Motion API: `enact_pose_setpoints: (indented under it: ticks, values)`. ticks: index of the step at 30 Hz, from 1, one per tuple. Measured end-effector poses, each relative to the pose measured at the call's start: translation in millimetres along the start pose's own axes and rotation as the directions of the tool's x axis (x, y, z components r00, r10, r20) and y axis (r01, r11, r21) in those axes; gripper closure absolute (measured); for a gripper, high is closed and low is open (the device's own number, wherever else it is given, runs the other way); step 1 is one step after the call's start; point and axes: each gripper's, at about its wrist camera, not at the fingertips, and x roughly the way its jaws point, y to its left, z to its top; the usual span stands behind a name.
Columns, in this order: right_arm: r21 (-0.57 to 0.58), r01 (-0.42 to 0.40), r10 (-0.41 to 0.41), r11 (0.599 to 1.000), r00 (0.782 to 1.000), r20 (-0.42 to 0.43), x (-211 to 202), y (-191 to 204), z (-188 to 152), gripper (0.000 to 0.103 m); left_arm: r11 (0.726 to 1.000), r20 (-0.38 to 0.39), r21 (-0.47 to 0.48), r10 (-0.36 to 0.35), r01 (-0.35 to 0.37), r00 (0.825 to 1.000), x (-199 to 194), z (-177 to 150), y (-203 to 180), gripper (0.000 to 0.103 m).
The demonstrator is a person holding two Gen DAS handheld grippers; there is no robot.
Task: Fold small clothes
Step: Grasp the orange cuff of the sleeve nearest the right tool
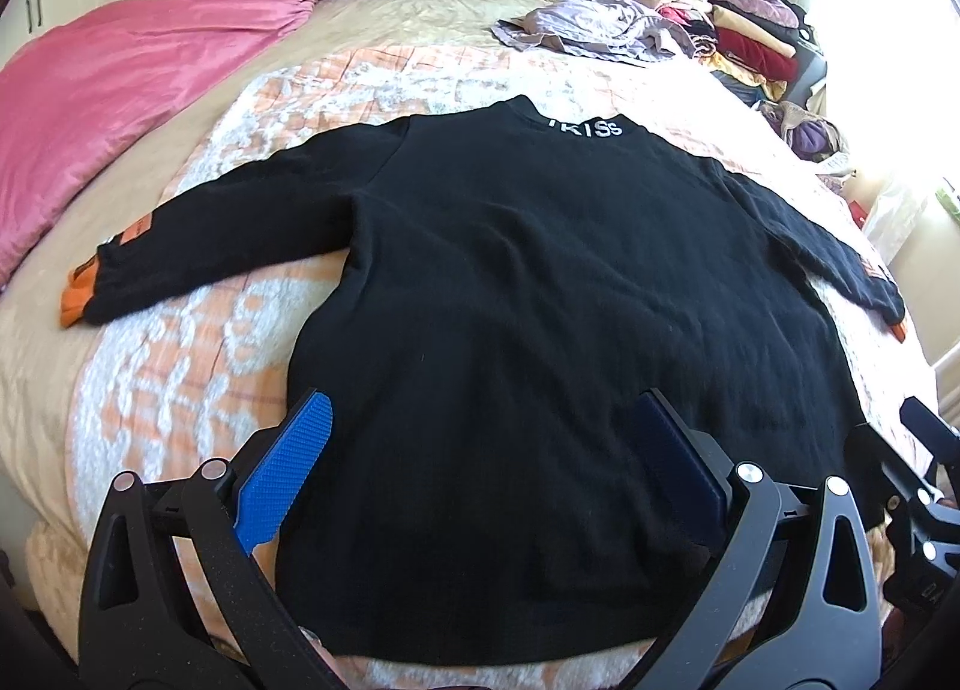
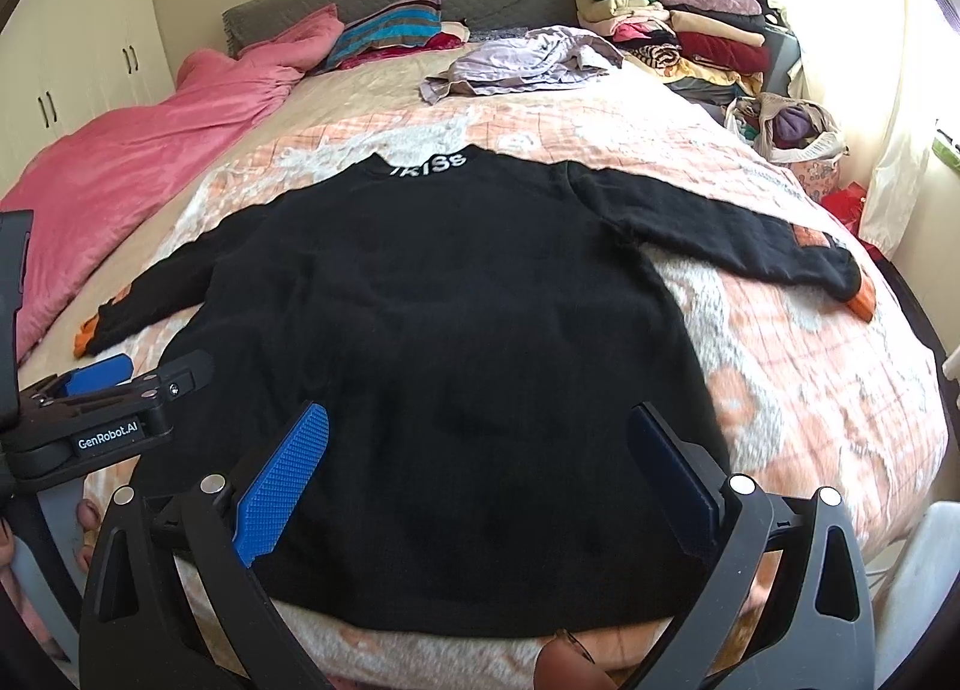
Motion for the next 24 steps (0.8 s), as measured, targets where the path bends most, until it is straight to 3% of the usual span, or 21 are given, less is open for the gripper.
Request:
enact_pose_setpoints:
  ticks: [13,24]
  values:
    - [0.064,-0.012,0.011,0.998,1.0,0.007,27.8,-32.7,59.2,0.004,1.0,-0.002,-0.019,-0.015,0.015,1.0,28.1,56.9,-11.6,0.008]
    - [0.241,0.091,-0.088,0.966,0.996,-0.021,67.0,-111.5,92.1,0.004,1.0,-0.018,-0.005,0.004,-0.004,1.0,65.2,102.4,-25.7,0.008]
